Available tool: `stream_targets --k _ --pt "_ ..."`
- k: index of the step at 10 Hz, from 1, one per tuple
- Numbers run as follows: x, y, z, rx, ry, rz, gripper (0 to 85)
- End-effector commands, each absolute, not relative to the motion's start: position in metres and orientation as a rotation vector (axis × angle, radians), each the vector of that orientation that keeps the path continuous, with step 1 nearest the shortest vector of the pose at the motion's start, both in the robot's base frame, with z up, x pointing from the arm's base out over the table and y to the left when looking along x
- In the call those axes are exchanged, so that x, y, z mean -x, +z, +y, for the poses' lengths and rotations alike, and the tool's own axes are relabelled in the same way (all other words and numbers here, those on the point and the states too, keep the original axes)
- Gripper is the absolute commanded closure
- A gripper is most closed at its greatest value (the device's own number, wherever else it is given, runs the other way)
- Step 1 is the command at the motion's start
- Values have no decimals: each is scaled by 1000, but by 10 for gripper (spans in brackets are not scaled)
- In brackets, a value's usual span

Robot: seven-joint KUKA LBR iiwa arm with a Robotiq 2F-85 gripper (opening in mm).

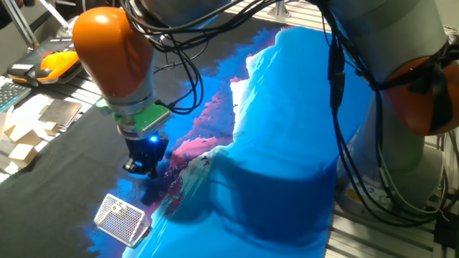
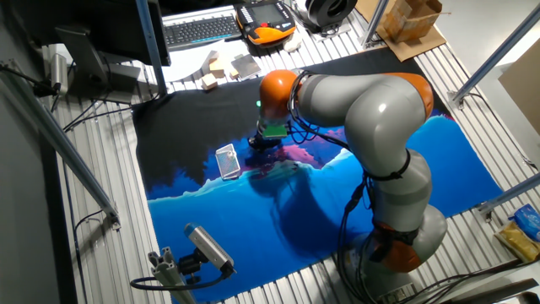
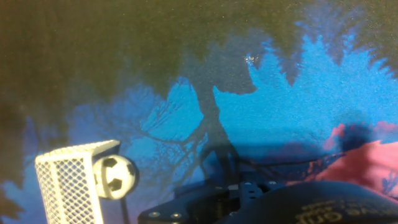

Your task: Push the soccer ball into the goal

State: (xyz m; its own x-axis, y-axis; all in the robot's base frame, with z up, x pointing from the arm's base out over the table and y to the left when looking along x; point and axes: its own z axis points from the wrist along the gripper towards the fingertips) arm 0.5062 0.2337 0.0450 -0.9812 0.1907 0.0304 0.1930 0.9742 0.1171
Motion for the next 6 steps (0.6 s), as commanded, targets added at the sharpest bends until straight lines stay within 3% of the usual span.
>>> stream_targets --k 1,4,6 --pt "-506 45 234 297 -142 -3115 850" --pt "-506 45 234 328 -104 -3073 850" --pt "-506 45 234 292 -184 -3041 850"
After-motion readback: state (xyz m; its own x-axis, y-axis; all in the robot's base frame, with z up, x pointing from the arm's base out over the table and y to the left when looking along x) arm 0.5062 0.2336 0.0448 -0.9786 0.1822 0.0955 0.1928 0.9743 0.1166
